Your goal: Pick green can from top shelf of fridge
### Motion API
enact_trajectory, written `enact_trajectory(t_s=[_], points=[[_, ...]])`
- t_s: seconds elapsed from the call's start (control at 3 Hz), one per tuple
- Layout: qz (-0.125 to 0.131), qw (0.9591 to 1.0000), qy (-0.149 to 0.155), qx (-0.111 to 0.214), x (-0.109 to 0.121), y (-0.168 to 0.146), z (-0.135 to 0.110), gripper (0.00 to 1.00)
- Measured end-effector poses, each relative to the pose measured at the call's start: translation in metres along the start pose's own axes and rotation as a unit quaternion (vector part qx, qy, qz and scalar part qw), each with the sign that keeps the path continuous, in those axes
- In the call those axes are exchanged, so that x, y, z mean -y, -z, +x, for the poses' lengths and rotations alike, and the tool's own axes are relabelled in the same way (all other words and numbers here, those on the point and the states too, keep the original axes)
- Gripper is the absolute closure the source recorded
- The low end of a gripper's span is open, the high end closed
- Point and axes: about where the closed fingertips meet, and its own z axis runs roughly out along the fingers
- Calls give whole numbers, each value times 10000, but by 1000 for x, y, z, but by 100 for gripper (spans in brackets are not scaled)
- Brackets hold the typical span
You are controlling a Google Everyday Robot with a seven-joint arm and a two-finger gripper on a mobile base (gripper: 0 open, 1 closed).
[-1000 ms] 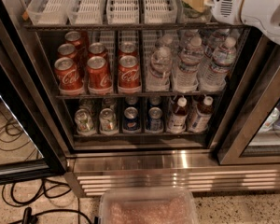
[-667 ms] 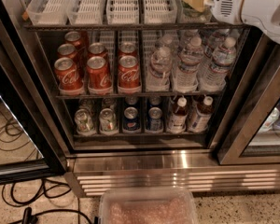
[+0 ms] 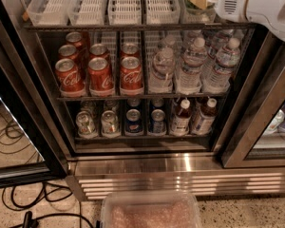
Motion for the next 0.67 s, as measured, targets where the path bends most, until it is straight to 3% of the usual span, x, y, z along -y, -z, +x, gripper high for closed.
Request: enact_trajectory(t_s=[0.67], points=[[-52, 10000, 45, -49, -8, 7, -7, 100]])
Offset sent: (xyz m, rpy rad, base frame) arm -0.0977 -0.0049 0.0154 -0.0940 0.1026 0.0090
